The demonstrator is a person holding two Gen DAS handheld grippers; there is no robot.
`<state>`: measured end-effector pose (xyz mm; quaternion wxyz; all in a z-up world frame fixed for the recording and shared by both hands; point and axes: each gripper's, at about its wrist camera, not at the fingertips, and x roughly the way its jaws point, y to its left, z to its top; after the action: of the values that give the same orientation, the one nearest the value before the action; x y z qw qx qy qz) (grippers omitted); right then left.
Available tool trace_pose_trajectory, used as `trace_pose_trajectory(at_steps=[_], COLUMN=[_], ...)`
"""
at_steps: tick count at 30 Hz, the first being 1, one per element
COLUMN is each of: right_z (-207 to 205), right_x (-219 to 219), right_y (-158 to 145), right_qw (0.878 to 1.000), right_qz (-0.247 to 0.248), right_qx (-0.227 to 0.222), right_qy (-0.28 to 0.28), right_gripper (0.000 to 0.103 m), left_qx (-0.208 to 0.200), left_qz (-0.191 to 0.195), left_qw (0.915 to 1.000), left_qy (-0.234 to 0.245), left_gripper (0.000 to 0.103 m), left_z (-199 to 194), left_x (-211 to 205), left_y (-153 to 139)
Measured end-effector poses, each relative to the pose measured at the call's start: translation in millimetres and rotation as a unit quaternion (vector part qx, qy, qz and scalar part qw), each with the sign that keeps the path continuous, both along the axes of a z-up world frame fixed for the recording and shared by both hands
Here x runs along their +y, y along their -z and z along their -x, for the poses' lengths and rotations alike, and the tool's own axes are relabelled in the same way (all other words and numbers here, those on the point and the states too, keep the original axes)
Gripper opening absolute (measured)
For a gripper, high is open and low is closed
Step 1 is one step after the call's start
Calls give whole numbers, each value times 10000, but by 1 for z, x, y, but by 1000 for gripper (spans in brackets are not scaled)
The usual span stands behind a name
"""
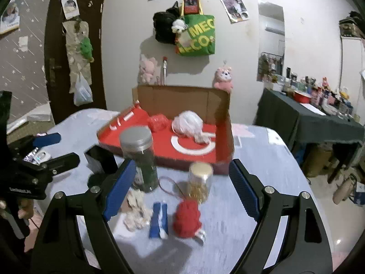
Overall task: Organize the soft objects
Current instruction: 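Move both grippers back toward the remaining soft items on the blanket, then grasp the black pom-pom with the left gripper while the right grasps the red knitted toy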
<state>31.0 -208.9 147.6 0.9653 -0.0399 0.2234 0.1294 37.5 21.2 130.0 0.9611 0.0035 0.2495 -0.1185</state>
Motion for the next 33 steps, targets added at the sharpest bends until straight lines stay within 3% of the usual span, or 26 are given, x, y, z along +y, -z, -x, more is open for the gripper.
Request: trace_pose_trajectory(at_steps=[8,15,33], right_z=[-3,-6,-30], right_x=[-4,-3,-9], right_y=[56,87,108], right_qw=[9981,9965,9915], right_qz=[-154,-89,-232], right_qx=[579,779,1199], right_qy=[163,302,443], right_gripper=[84,84,84], left_qx=[348,575,954], left_qz=[-42,-97,-53], left_qw=[9993,9981,9943], left_qy=[-122,-205,-476], left_gripper=[103,103,99], left_z=[-1,0,-32], left_x=[2,3,29], left_y=[35,60,78])
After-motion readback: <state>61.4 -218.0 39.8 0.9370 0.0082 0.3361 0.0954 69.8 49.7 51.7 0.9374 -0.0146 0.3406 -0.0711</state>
